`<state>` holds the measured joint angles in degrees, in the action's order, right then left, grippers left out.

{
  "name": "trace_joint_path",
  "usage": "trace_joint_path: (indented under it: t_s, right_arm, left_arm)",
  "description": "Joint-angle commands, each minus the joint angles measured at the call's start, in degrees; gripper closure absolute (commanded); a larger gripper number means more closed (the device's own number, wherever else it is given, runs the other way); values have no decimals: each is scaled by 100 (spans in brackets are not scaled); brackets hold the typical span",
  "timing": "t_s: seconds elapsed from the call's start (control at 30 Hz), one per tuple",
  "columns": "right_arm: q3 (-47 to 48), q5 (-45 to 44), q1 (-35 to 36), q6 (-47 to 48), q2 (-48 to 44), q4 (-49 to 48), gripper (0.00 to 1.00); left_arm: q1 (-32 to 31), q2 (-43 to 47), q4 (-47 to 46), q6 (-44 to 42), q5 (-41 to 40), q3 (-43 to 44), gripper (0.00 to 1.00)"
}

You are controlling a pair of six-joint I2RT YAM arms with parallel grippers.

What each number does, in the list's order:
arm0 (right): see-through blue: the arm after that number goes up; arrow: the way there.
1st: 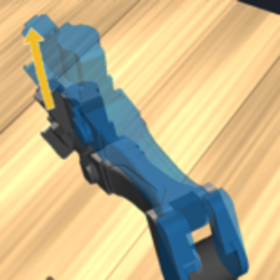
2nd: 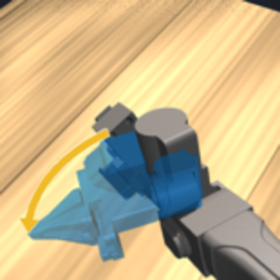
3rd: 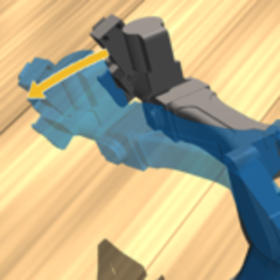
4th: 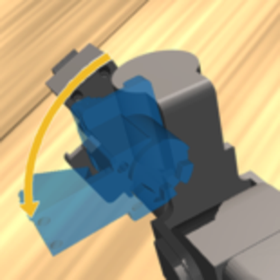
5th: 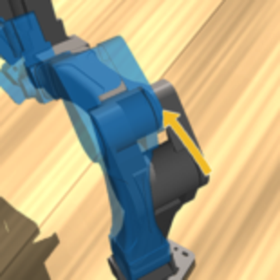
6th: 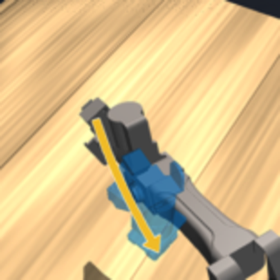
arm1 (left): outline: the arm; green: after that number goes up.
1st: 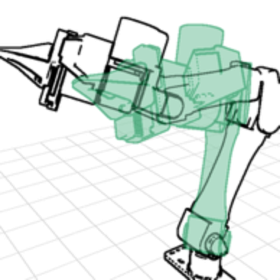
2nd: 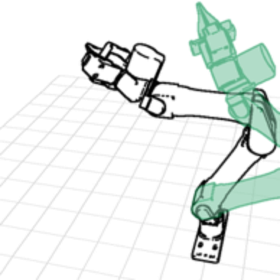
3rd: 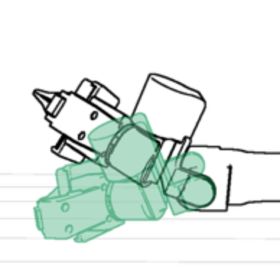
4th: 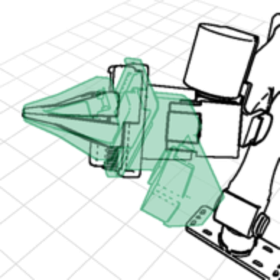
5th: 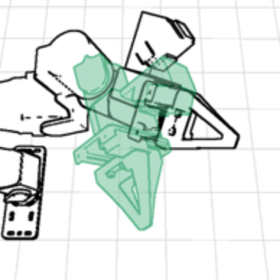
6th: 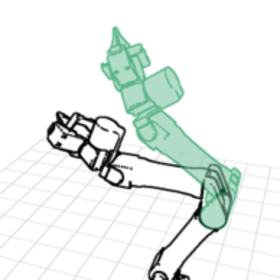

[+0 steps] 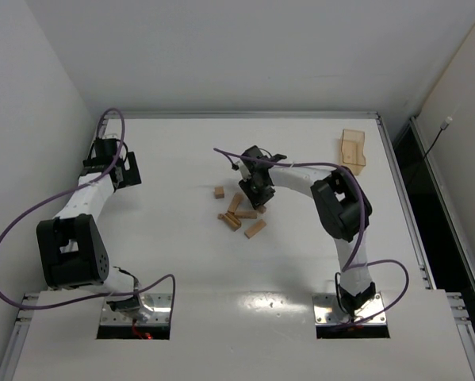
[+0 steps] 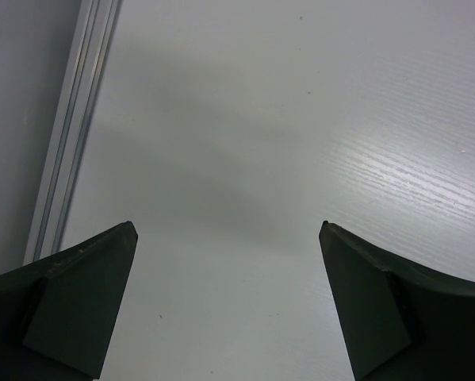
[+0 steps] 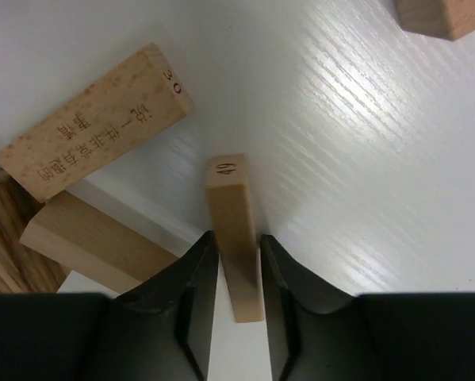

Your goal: Build the wood block tower

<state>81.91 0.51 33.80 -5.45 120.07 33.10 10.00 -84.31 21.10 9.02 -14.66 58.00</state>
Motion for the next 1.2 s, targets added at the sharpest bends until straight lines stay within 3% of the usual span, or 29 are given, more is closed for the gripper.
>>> trace_joint_path:
  t_s: [0.0,0.07,0.23,0.43,0.67,0.7,0.8,0.93,1.03,1.17]
  right_arm:
    - [97,-78,21,-140,183,91,78]
    - [97,-78,-32,-140,183,91,100]
    - [97,404,-347,-333,52,91,100]
    - [36,2545,-1313,-1001,244,-320,100]
    - [-509,3701,-2000,-2152,315,-1376,100]
    - [-509,3806,-2000,-2292,411,-1377,90]
    - [-509,4210,-2000,-2626,684,-1744,82]
    - [-370,4572,-2000,-3093,913,-2027,57]
    - [-254,4098,-2061,-2786,782,-1684,33]
    - [-456,3029,-2282,-2514,300,-1404,28]
  left_arm:
    - [-42,3,-168,-58,-55,107,0]
    - [-42,3,-168,-58,-55,107,0]
    - [-42,3,-168,-58,-55,54,0]
    - [-42,3,-221,-58,130,1,0]
    - [-42,73,-273,-111,253,-113,0]
    - [-42,73,-273,-111,253,-113,0]
    - [-42,12,-273,-111,322,-60,0]
    - [-42,-41,-221,-49,323,54,0]
    - [-42,11,-168,-49,323,107,0]
    - [-42,73,-220,-111,323,54,0]
